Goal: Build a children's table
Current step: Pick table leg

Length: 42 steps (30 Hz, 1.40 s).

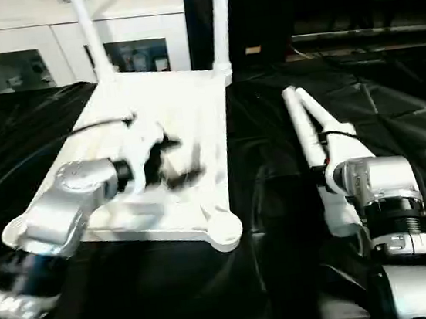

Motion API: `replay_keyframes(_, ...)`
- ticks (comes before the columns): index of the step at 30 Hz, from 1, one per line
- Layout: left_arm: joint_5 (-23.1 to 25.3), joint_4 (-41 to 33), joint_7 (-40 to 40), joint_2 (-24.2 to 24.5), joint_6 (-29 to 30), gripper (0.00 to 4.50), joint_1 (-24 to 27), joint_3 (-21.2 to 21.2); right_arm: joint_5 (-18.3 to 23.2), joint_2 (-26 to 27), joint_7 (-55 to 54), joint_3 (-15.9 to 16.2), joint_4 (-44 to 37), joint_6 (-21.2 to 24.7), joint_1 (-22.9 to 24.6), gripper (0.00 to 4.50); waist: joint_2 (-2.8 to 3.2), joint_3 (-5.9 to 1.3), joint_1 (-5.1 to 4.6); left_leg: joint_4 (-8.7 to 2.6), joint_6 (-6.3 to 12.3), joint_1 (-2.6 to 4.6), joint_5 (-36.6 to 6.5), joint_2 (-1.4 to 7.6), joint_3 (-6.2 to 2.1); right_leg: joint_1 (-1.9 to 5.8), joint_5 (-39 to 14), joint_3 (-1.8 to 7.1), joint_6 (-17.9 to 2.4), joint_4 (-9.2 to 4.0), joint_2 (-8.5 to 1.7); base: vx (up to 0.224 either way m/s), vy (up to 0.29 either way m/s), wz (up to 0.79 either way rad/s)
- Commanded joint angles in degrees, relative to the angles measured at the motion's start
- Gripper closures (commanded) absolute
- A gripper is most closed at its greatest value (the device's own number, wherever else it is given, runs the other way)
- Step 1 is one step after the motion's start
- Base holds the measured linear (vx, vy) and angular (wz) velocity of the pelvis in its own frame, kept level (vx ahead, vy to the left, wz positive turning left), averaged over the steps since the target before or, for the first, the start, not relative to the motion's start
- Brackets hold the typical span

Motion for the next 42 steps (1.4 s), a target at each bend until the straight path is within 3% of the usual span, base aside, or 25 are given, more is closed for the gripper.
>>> replay_keyframes(1,-2.0,1.3,1.0,-1.0,0.0,0.0,-1.3,2.2,2.3,0.8,-0.7,-2.8,-3.3,-6.0,-0.1,2.66,-0.37,-4.49,0.27,-3.43,-0.71,1.15,-11.8,1.7,-0.87,3.09,-13.1,2.73,-10.0,-4.66,-3.42,0.0,0.0,0.0)
replay_keyframes(2,-6.2,2.6,1.7,-4.0,1.7,0.0,-3.0,5.8,6.1,3.0,2.7,-5.7,-7.7,-14.5,0.6,2.67,-0.43,-4.54,0.37,-3.38,-0.11,1.08,-11.6,1.61,-0.78,3.2,-13.4,2.7,-9.8,-4.69,-3.45,0.0,0.0,0.0)
replay_keyframes(3,-6.2,2.6,1.7,-4.0,1.7,0.0,-3.0,5.8,6.1,3.0,2.7,-5.7,-7.7,-14.5,0.6,2.67,-0.48,-4.59,0.61,-3.3,0.66,1.03,-11.1,1.69,-0.83,3.18,-13.0,2.66,-9.9,-4.66,-3.55,0.0,0.0,0.0)
replay_keyframes(4,-6.9,4.5,5.2,-6.5,-1.6,0.0,-4.8,8.0,8.3,4.7,6.9,-6.1,-11.8,-21.6,2.0,2.67,-1.06,-4.63,0.45,-3.37,1.22,0.9,-10.6,1.81,-0.84,3.26,-12.3,2.61,-10.1,-4.5,-3.39,0.0,0.0,0.0)
replay_keyframes(5,-6.9,4.5,5.3,-6.6,-1.7,0.0,-4.8,8.0,8.4,4.7,7.0,-6.1,-11.8,-21.7,2.0,2.67,-1.1,-4.59,0.63,-3.28,1.89,0.76,-10.5,1.8,-0.75,3.24,-12.1,2.61,-10.1,-4.58,-3.42,0.0,0.0,0.0)
replay_keyframes(6,-10.4,6.4,4.8,-8.0,5.2,0.0,-8.1,10.1,11.2,6.2,13.3,-4.9,-16.6,-23.1,3.6,2.67,-0.73,-4.66,0.68,-3.31,2.97,0.78,-8.8,1.97,-0.86,3.2,-10.1,2.56,-10.4,-4.14,-3.23,0.0,0.0,0.0)
replay_keyframes(7,-10.4,6.4,4.8,-8.0,5.2,0.0,-8.1,10.1,11.2,6.2,13.3,-4.9,-16.6,-23.1,3.6,2.67,-0.74,-4.65,0.79,-3.19,3.38,0.91,-8.8,1.81,-0.66,3.19,-9.6,2.56,-10.7,-4.1,-3.2,0.0,0.0,0.0)
replay_keyframes(9,-15.4,9.3,4.4,-9.9,8.7,0.0,-12.2,13.8,14.7,7.8,20.1,-1.8,-22.7,-22.5,5.7,2.67,-0.75,-4.58,0.93,-3.24,4.36,0.86,-8.3,1.88,-0.79,3.24,-9.3,2.48,-11.5,-4.05,-3.27,0.0,0.0,0.0)
replay_keyframes(12,-17.5,11.5,3.0,-10.9,9.0,0.0,-15.2,14.9,16.4,8.7,25.1,3.7,-27.5,-21.7,7.7,2.67,-0.66,-4.55,0.97,-3.31,5.24,0.71,-8.0,2.03,-1.03,3.34,-9.6,2.46,-11.8,-4.21,-3.35,0.0,0.0,0.0)
replay_keyframes(13,-17.7,11.6,2.7,-11.0,9.2,0.0,-15.4,14.9,16.3,8.8,25.5,4.5,-27.8,-21.8,8.0,2.67,-0.65,-4.49,1.0,-3.29,5.17,0.83,-8.3,1.96,-0.9,3.18,-10.1,2.47,-11.8,-4.44,-3.29,0.0,0.0,0.0)
replay_keyframes(15,-19.1,12.1,1.4,-11.9,10.0,0.0,-16.8,15.0,14.7,8.8,27.7,9.7,-29.1,-23.9,9.6,2.67,-0.93,-4.37,1.22,-3.36,4.31,0.75,-8.7,2.06,-0.9,3.22,-12.0,2.57,-11.5,-4.59,-3.54,0.0,0.0,0.0)
replay_keyframes(17,-19.7,12.7,1.6,-12.5,10.4,0.0,-17.4,15.1,12.9,9.0,29.1,12.6,-29.6,-25.8,10.8,2.67,-0.94,-4.31,1.34,-3.4,3.72,0.8,-9.3,2.05,-0.89,3.12,-13.4,2.61,-10.9,-4.74,-3.56,0.0,0.0,0.0)
replay_keyframes(20,-19.7,14.4,3.6,-13.1,11.2,0.0,-18.1,15.9,12.2,9.5,29.6,13.8,-30.0,-26.2,11.3,2.67,-1.03,-4.22,1.67,-3.56,3.19,0.88,-10.0,2.1,-0.99,3.04,-15.4,2.66,-9.8,-4.94,-3.62,0.0,0.0,0.0)
replay_keyframes(25,-21.2,14.2,5.2,-13.6,12.5,0.0,-18.1,17.3,11.0,9.4,28.4,15.1,-29.0,-27.5,11.1,2.67,-1.27,-4.22,1.88,-3.64,2.77,0.74,-9.6,2.19,-1.06,3.05,-15.2,2.68,-9.2,-4.82,-3.69,0.0,0.0,0.0)
replay_keyframes(26,-21.7,14.3,6.5,-13.7,13.1,0.29,-18.2,18.1,10.6,9.7,27.1,15.0,-28.1,-28.3,10.7,2.67,-1.28,-4.23,1.89,-3.63,2.87,0.67,-9.3,2.16,-1.09,3.08,-14.5,2.67,-9.2,-4.78,-3.67,0.0,0.0,0.0)
replay_keyframes(35,-23.3,12.1,12.1,-15.9,17.5,0.88,-16.5,19.9,7.8,11.6,22.1,14.6,-24.5,-31.3,8.1,2.67,-1.56,-4.23,1.78,-3.49,3.53,0.6,-8.0,2.09,-0.93,3.1,-12.3,2.71,-10.1,-4.54,-3.67,0.0,0.0,0.0)
replay_keyframes(42,-24.5,10.8,13.6,-17.6,18.5,1.5,-15.8,19.8,6.8,11.4,21.6,15.7,-23.5,-33.2,7.9,2.67,-1.63,-4.15,1.74,-3.57,3.35,0.61,-8.9,2.1,-0.97,3.14,-13.8,2.68,-9.4,-4.74,-3.63,0.0,0.0,0.0)
